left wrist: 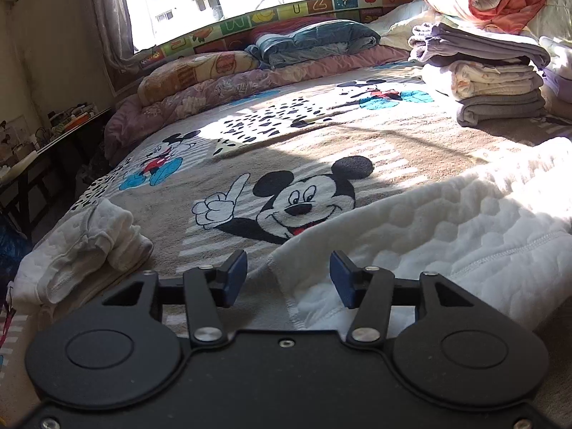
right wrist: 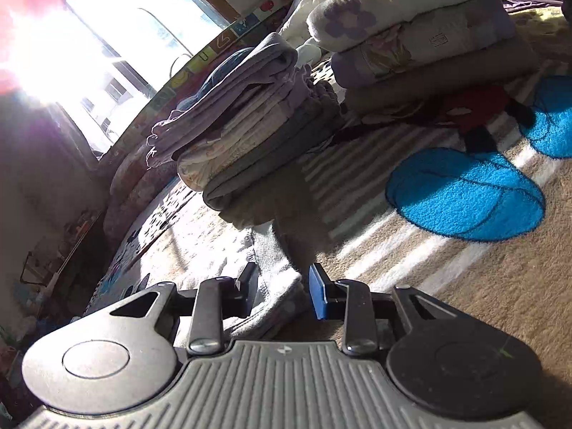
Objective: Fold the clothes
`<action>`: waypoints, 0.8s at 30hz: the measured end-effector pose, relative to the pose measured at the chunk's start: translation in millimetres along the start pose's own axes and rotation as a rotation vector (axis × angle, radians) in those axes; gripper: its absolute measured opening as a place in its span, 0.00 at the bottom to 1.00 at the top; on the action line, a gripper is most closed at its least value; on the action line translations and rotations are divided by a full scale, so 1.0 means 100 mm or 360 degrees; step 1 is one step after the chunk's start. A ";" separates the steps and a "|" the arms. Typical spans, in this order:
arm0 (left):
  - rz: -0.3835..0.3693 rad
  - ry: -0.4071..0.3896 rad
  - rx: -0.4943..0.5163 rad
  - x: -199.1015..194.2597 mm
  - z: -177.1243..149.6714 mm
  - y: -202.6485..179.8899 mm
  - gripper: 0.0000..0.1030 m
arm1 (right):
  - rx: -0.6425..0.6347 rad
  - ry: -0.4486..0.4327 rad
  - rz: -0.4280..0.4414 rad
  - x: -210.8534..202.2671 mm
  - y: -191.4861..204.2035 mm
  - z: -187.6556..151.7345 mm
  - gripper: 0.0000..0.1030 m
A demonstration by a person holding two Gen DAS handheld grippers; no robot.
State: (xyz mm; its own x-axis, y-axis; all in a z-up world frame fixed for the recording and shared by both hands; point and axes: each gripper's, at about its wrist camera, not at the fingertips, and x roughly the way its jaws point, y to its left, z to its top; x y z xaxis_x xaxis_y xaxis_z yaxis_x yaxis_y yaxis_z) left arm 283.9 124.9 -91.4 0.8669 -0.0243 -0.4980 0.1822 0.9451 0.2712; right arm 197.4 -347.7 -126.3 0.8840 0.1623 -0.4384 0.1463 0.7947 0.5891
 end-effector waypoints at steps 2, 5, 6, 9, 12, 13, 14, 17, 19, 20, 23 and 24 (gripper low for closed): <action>0.0028 -0.0053 -0.0017 -0.13 0.03 0.03 0.50 | -0.0145 -0.0024 0.0024 -0.02 0.17 -0.01 0.33; -0.0096 -0.0169 -0.0084 -0.32 0.07 -0.02 0.47 | -0.0326 0.0033 0.0091 0.07 0.46 -0.07 0.33; -0.0168 -0.0199 -0.0109 -0.37 0.08 -0.08 0.47 | -0.0376 0.0056 0.0115 0.12 0.56 -0.11 0.33; -0.0433 -0.0250 -0.0096 -0.45 0.08 -0.45 0.47 | -0.0539 0.0116 0.0170 0.26 0.85 -0.26 0.33; -0.0613 -0.0188 -0.0015 -0.40 0.03 -0.89 0.47 | -0.0676 0.0204 0.0125 0.41 1.00 -0.44 0.35; -0.0630 -0.0133 0.0016 -0.34 0.00 -1.00 0.47 | -0.0721 0.0234 0.0107 0.46 1.05 -0.50 0.37; -0.0610 -0.0033 0.0059 -0.22 -0.06 -1.13 0.47 | -0.0745 0.0286 0.0070 0.53 1.06 -0.57 0.39; -0.0557 -0.0007 0.0100 -0.14 -0.14 -1.28 0.49 | -0.0738 0.0275 0.0060 0.49 1.07 -0.57 0.39; -0.0611 -0.0050 0.0063 -0.24 -0.08 -1.15 0.49 | -0.0773 0.0258 0.0043 0.43 1.15 -0.55 0.39; -0.0629 -0.0079 0.0016 -0.28 -0.08 -1.06 0.49 | -0.0828 0.0238 0.0048 0.40 1.22 -0.55 0.39; -0.0556 -0.0143 -0.0203 -0.33 -0.08 -0.66 0.49 | -0.0946 0.0210 0.0139 0.37 1.48 -0.60 0.39; -0.0523 -0.0164 -0.0285 -0.33 -0.08 -0.51 0.49 | -0.0999 0.0203 0.0181 0.37 1.60 -0.64 0.39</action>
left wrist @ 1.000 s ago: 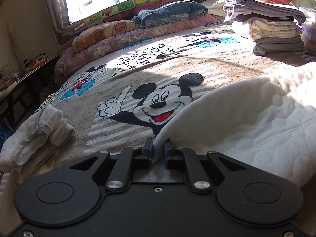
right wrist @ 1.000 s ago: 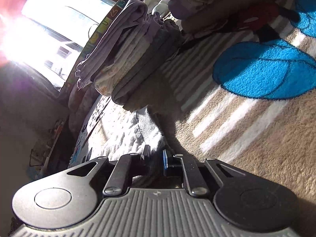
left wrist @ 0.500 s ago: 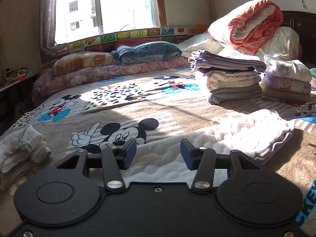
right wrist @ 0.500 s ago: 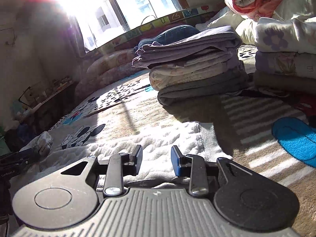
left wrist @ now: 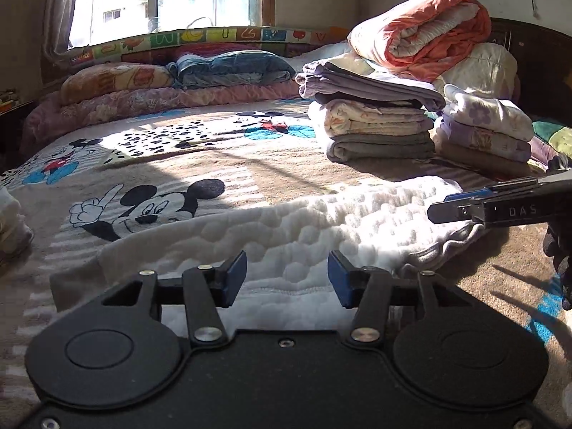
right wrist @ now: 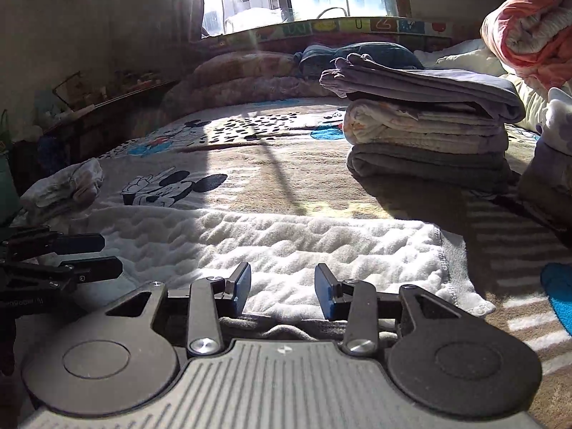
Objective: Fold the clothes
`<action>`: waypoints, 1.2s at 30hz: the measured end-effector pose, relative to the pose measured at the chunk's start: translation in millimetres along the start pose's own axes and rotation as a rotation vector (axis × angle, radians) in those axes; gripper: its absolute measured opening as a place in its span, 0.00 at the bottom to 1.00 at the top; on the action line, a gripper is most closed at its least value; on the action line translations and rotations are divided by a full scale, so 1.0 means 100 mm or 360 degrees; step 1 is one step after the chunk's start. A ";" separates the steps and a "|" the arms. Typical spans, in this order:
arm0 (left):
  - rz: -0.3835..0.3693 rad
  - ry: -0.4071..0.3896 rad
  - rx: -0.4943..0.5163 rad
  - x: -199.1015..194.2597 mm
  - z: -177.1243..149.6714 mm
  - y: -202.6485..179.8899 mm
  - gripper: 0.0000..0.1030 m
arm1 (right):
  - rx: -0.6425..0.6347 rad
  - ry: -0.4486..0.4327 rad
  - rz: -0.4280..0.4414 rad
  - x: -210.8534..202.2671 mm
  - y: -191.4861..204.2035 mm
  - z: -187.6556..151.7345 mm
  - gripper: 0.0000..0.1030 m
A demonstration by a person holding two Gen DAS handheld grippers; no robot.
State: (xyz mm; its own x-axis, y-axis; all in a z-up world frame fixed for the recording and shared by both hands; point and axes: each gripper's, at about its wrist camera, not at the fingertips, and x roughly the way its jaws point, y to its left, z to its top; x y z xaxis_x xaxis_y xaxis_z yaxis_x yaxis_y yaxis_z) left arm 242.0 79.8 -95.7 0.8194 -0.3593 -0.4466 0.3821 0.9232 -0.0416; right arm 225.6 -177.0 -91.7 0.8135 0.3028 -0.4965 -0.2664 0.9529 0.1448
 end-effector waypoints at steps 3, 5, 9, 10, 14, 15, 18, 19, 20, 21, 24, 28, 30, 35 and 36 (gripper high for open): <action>0.0047 -0.0058 -0.0340 -0.06 0.03 0.52 0.48 | -0.0233 -0.0008 0.0120 0.11 0.45 0.02 0.39; 0.0057 -0.0077 -0.0479 -0.03 0.02 0.73 0.48 | -0.0356 0.0012 0.0182 0.22 0.74 -0.01 0.39; 0.0047 -0.0051 -0.0741 0.15 -0.01 0.98 0.47 | -0.0461 0.0058 0.0206 0.36 1.05 -0.18 0.39; 0.0052 -0.0001 -0.0816 0.23 -0.03 1.03 0.49 | -0.0451 0.0081 0.0195 0.40 1.06 -0.23 0.39; 0.0043 0.0145 -0.0953 0.42 -0.15 1.16 0.56 | -0.0405 0.0106 0.0190 0.46 1.05 -0.27 0.41; 0.0028 0.0148 -0.0998 0.40 -0.15 1.19 0.56 | -0.0414 0.0117 0.0185 0.46 1.06 -0.26 0.41; -0.0073 0.0053 -0.1216 0.28 -0.21 1.35 0.56 | -0.0420 0.0141 0.0173 0.43 1.07 -0.23 0.42; -0.0115 0.0002 -0.1310 0.22 -0.24 1.41 0.56 | -0.0399 0.0120 0.0173 0.38 1.06 -0.23 0.42; -0.0157 -0.0049 -0.1405 0.15 -0.26 1.47 0.56 | -0.0373 0.0093 0.0173 0.31 1.04 -0.22 0.43; -0.0192 -0.0100 -0.1489 0.09 -0.28 1.53 0.56 | -0.0347 0.0066 0.0174 0.24 1.03 -0.21 0.44; -0.0173 -0.0225 -0.1567 -0.21 -0.30 1.63 0.56 | -0.0236 0.0029 0.0184 0.08 0.89 -0.25 0.45; -0.0045 -0.0326 -0.1673 -0.65 -0.37 1.66 0.61 | 0.0021 0.0001 0.0201 -0.09 0.50 -0.30 0.47; -0.0015 -0.0305 -0.1753 -0.81 -0.45 1.61 0.65 | 0.0155 -0.0012 0.0192 -0.17 0.29 -0.34 0.48; -0.0046 -0.0170 -0.1945 -1.00 -0.68 1.39 0.68 | 0.0780 -0.0050 0.0212 -0.41 -0.46 -0.54 0.52; -0.0059 -0.0141 -0.1992 -0.98 -0.73 1.34 0.68 | 0.0971 -0.0064 0.0225 -0.45 -0.65 -0.64 0.55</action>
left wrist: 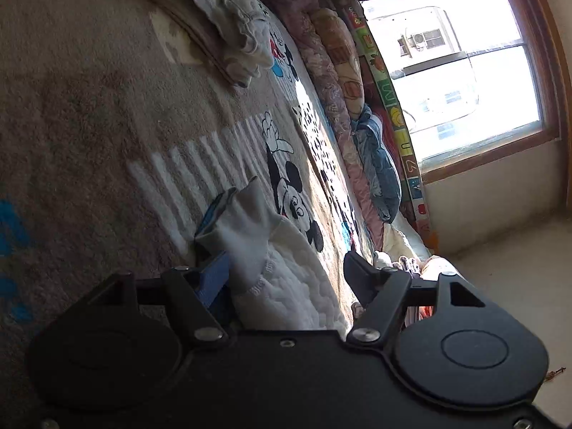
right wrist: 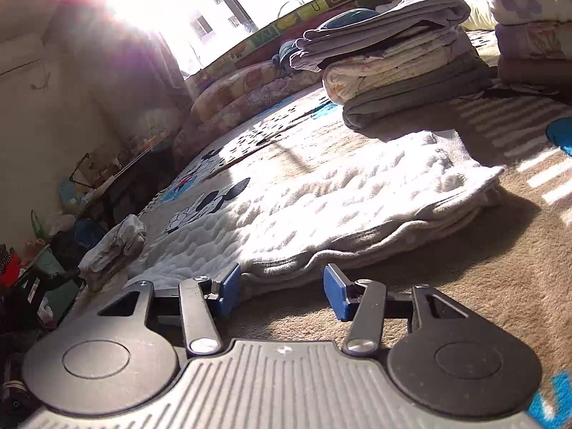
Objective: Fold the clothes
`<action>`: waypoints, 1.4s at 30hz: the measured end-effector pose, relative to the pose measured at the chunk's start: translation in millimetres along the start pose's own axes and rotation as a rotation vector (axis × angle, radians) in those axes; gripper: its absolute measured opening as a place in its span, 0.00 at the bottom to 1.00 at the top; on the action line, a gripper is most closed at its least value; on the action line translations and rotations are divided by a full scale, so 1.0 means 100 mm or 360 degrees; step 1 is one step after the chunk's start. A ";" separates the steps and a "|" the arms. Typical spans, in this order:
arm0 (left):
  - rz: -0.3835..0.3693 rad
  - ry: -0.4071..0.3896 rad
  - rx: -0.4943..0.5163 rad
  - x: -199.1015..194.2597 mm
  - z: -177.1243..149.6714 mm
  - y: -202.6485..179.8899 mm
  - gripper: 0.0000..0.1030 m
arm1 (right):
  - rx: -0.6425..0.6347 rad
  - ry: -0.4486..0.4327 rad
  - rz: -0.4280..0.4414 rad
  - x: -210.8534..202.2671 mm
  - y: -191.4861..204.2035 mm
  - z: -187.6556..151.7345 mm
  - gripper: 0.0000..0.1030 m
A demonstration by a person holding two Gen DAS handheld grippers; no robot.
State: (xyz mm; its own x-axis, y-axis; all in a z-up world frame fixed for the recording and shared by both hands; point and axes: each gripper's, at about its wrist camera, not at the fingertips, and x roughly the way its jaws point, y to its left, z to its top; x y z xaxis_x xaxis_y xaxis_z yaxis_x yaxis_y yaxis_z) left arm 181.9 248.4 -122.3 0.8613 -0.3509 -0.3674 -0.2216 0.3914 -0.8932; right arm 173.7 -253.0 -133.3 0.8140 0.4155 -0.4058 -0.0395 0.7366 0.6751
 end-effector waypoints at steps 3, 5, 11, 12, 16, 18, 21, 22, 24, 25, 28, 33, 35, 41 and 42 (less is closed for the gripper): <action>0.0024 0.0023 -0.0098 0.05 -0.16 0.03 0.68 | 0.0500 -0.0089 0.0031 -0.19 -0.56 0.02 0.60; 0.0026 0.0024 -0.0165 0.09 -0.27 0.07 0.68 | 0.0612 -0.0133 0.0071 -0.24 -0.73 0.03 0.58; 0.0029 -0.0059 -0.0173 0.26 -0.33 0.04 0.68 | 0.0816 -0.0238 0.0091 -0.14 -0.98 0.17 0.58; 0.0030 -0.0068 -0.0174 0.30 -0.32 0.04 0.68 | 0.0841 -0.0253 0.0090 -0.11 -1.01 0.21 0.58; 0.0071 -0.0087 -0.0089 0.44 -0.31 -0.03 0.68 | 0.0823 -0.0212 0.0039 0.01 -1.03 0.34 0.58; 0.0095 -0.0104 -0.0044 0.52 -0.31 -0.07 0.68 | 0.0798 -0.0174 0.0002 0.05 -1.00 0.38 0.58; 0.0123 -0.0127 0.0001 0.58 -0.33 -0.12 0.68 | 0.0794 -0.0122 -0.0067 0.09 -0.97 0.43 0.58; 0.0132 -0.0133 0.0014 0.60 -0.33 -0.13 0.68 | 0.0799 -0.0107 -0.0091 0.11 -0.96 0.44 0.58; 0.0141 -0.0140 0.0031 0.64 -0.34 -0.15 0.68 | 0.0809 -0.0105 -0.0109 0.14 -0.97 0.48 0.59; 0.0143 -0.0143 0.0035 0.66 -0.35 -0.15 0.68 | 0.0817 -0.0116 -0.0103 0.16 -0.98 0.48 0.59; 0.0141 -0.0146 0.0046 0.68 -0.35 -0.16 0.68 | 0.0840 -0.0157 -0.0080 0.20 -1.02 0.48 0.59; 0.0136 -0.0139 0.0064 0.70 -0.34 -0.16 0.68 | 0.0788 -0.0270 -0.0132 0.20 -0.96 0.39 0.56; 0.0145 -0.0137 0.0074 0.70 -0.34 -0.16 0.67 | 0.0758 -0.0317 -0.0170 0.21 -0.92 0.35 0.46; 0.0206 -0.0107 0.0150 0.73 -0.34 -0.13 0.28 | 0.0821 -0.0353 -0.0115 0.18 -1.01 0.29 0.17; 0.0206 -0.0099 0.0158 0.73 -0.34 -0.12 0.24 | 0.0812 -0.0353 -0.0109 0.15 -0.99 0.30 0.17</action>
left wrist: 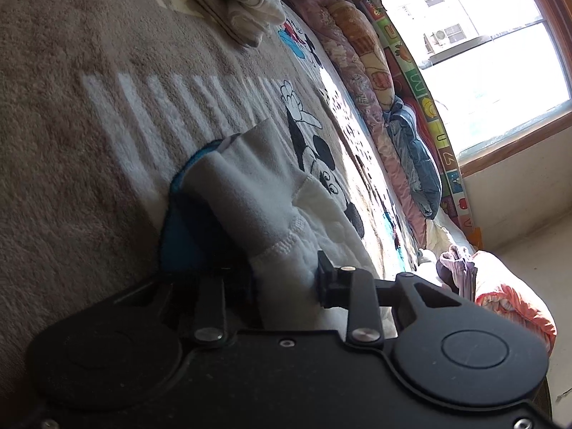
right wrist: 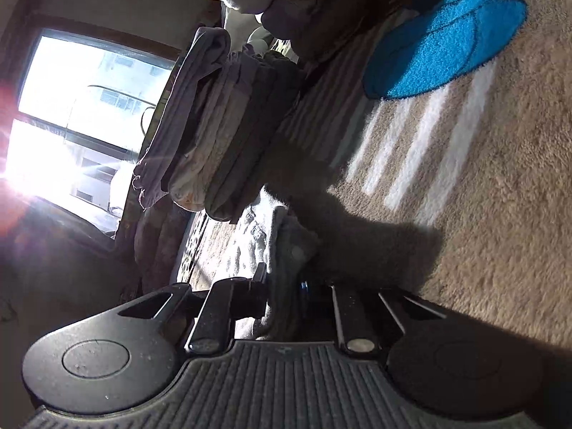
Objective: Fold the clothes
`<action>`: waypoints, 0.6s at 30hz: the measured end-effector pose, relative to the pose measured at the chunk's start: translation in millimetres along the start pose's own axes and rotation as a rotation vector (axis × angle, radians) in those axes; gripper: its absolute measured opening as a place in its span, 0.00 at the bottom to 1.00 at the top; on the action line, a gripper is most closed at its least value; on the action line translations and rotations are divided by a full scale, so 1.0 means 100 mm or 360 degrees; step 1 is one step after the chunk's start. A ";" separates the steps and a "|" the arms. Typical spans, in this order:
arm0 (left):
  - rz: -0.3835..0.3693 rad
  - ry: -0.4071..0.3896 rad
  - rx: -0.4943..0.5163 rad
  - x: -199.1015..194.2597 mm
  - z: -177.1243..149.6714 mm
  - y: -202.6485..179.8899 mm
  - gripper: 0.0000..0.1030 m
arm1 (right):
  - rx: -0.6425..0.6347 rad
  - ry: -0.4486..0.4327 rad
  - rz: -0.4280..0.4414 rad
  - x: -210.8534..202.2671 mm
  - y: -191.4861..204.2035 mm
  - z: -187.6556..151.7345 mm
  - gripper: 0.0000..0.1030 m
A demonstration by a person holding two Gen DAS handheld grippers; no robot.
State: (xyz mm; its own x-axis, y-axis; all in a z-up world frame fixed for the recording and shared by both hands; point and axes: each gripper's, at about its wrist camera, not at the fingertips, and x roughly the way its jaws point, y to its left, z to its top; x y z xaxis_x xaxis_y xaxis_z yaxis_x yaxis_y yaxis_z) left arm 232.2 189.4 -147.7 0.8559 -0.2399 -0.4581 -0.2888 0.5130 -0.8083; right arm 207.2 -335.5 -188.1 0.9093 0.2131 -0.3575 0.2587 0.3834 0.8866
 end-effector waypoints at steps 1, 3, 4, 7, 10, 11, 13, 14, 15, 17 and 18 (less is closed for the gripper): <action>-0.0017 0.0004 0.0016 -0.01 0.01 -0.01 0.23 | 0.0019 0.0011 0.0003 -0.02 0.00 0.01 0.17; -0.0039 -0.0006 0.0066 -0.08 0.03 -0.06 0.18 | 0.0054 0.0032 0.0002 -0.07 0.00 0.02 0.17; -0.0048 -0.0006 0.0078 -0.12 0.04 -0.08 0.18 | 0.0057 0.0037 0.0007 -0.11 0.01 0.02 0.17; -0.0075 -0.0007 0.0108 -0.28 0.08 -0.12 0.17 | 0.0073 0.0061 0.0049 -0.25 0.07 0.03 0.16; -0.0129 -0.0007 0.0127 -0.52 0.15 -0.14 0.16 | 0.0098 0.0096 0.0138 -0.48 0.14 0.00 0.16; -0.0108 0.0029 0.0137 -0.54 0.15 -0.10 0.16 | 0.0088 0.0104 0.0147 -0.55 0.14 -0.02 0.16; -0.0065 0.0100 0.0158 -0.58 0.15 0.00 0.16 | 0.0037 0.0155 0.0082 -0.64 0.05 -0.12 0.16; -0.0048 0.0134 0.0158 -0.60 0.15 0.06 0.17 | 0.0028 0.0196 0.0036 -0.63 -0.06 -0.16 0.19; -0.0050 0.0156 0.0110 -0.59 0.14 0.15 0.23 | 0.0024 0.0238 -0.0008 -0.62 -0.18 -0.20 0.18; -0.0055 0.0200 0.0013 -0.57 0.12 0.32 0.30 | 0.0044 0.0238 0.0124 -0.67 -0.31 -0.21 0.17; -0.0058 0.0217 -0.0022 -0.57 0.11 0.38 0.37 | 0.0022 0.0243 0.0157 -0.69 -0.31 -0.20 0.21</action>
State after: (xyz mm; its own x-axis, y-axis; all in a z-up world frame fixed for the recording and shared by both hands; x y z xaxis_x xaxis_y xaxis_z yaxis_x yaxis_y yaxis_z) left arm 176.8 232.0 -148.2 0.8001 -0.3685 -0.4733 -0.2651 0.4906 -0.8301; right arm 130.2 -344.0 -197.3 0.8707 0.3835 -0.3081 0.1761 0.3418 0.9231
